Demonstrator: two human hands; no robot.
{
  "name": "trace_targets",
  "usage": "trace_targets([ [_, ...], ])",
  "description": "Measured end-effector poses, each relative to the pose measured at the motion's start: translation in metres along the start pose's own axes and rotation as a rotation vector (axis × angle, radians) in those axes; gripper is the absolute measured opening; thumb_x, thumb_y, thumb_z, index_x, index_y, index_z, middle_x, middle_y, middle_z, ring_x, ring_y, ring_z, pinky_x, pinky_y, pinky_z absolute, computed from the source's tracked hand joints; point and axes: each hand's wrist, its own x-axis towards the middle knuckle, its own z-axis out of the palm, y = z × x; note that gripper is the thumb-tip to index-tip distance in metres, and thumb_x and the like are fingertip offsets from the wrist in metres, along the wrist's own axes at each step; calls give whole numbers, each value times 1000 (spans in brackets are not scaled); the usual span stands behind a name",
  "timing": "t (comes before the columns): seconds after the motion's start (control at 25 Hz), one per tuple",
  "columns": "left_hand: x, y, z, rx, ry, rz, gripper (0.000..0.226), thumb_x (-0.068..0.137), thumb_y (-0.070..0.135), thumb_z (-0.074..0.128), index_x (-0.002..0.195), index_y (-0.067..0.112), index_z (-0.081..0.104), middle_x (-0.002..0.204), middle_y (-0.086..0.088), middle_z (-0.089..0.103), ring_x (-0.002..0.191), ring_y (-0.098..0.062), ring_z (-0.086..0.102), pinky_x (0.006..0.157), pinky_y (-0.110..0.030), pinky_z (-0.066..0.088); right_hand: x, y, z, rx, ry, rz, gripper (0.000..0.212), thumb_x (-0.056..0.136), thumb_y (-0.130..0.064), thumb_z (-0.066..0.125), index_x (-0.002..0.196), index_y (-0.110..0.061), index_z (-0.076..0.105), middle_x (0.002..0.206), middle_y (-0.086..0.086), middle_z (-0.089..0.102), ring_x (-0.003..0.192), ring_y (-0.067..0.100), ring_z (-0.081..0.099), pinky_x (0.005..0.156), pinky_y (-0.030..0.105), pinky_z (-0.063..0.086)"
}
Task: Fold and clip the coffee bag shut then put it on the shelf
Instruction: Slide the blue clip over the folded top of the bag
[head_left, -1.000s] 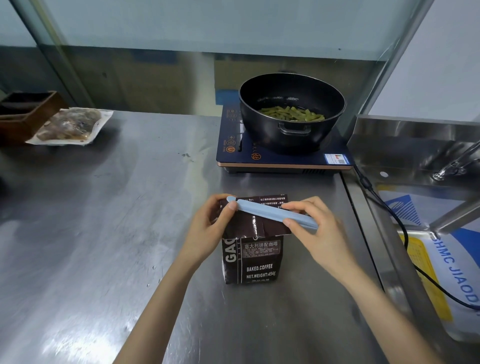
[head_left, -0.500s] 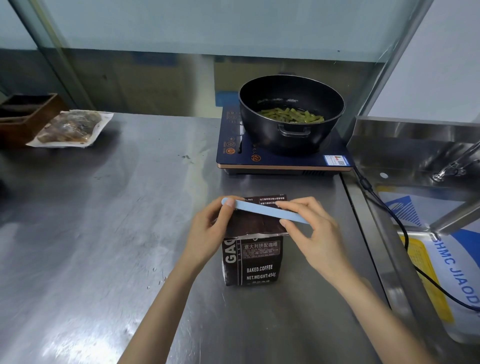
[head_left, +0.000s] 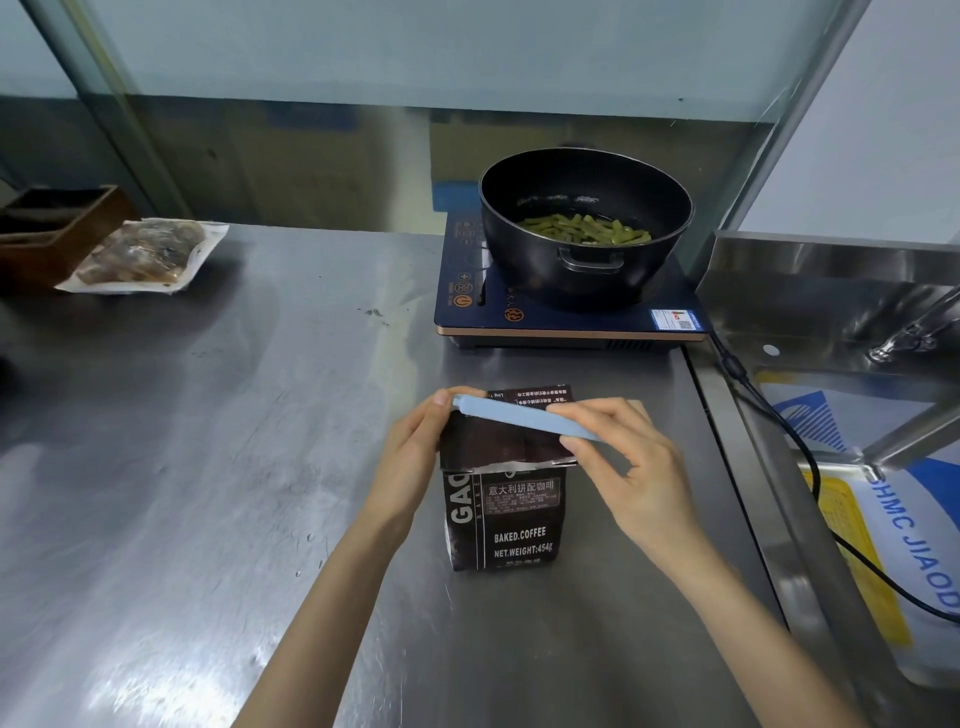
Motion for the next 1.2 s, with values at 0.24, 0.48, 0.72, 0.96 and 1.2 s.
trace_targets([
  [0.24,-1,1,3,38,37,14,34,94,31,30,92,28,63,92,11,66,76,10,60,65,-4,47,-7,3,-15,65,-98,87,19,77,-25,60,95,-30,63,99,-16,55,92,-9,52,80,1,37],
  [0.48,-2,4,2,48,9,28,27,93,29,34,97,30,61,95,12,64,77,13,59,64,-2,46,-13,8,-25,215,-147,197,15,75,-22,65,78,-36,61,95,-17,59,84,5,57,73,11,46],
  [0.72,-7,-1,-6,10,-43,17,43,87,12,50,120,39,44,106,6,60,88,8,61,73,-6,49,-4,16,-52,376,60,326,25,81,-3,58,79,-28,60,76,-28,66,67,-3,59,66,5,47],
  [0.96,-11,-6,-9,6,-58,-30,60,84,9,54,134,32,30,117,5,57,90,8,62,69,-6,49,11,15,-51,336,-115,396,22,81,-4,60,76,-25,59,83,-14,62,64,-4,54,61,4,42],
  [1.2,-14,-8,-13,-22,-64,-80,75,80,8,59,139,30,17,142,6,37,108,5,53,79,-7,50,22,9,-33,338,-243,379,25,80,-5,61,87,-29,58,96,-12,62,78,-11,59,73,2,45],
])
